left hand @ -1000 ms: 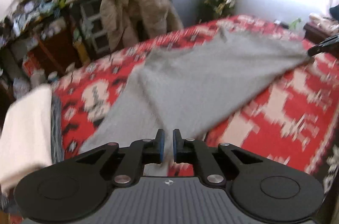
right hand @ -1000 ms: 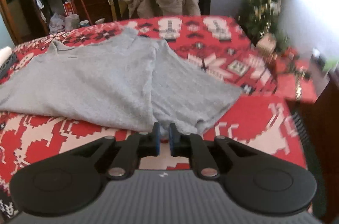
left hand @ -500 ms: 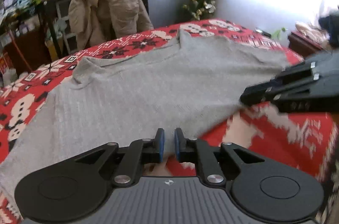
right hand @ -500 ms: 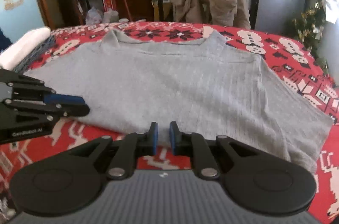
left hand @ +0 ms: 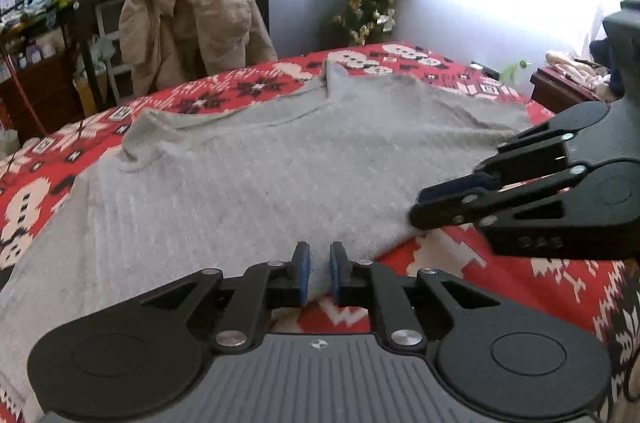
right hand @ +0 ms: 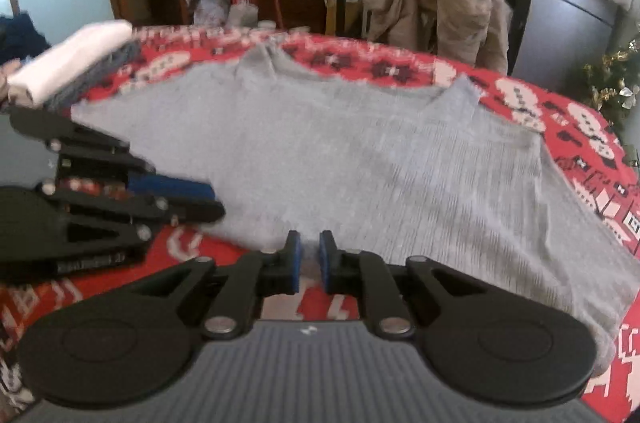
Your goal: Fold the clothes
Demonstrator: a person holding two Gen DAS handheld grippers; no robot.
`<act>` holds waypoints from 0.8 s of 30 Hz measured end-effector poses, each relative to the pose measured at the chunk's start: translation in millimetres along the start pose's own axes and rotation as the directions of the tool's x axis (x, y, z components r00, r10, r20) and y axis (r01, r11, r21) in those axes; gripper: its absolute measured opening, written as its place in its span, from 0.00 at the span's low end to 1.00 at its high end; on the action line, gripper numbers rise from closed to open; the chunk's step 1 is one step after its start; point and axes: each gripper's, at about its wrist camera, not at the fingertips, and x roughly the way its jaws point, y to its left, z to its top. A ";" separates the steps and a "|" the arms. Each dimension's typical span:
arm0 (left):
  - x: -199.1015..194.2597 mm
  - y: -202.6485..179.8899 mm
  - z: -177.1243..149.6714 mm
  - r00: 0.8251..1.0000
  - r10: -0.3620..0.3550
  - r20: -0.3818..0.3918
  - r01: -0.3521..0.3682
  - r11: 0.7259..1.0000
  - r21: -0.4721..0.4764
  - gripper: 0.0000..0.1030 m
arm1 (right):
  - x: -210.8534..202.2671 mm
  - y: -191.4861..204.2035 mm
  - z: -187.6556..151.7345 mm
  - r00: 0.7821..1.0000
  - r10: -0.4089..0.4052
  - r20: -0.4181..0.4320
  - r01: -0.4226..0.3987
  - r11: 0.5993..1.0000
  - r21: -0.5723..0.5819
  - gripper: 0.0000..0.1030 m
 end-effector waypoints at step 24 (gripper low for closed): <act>-58.8 168.8 -22.8 0.855 0.470 -0.221 -0.490 0.871 -0.043 0.22 | -50.3 -228.5 -15.0 0.946 -0.320 -0.060 0.324 0.908 0.264 0.29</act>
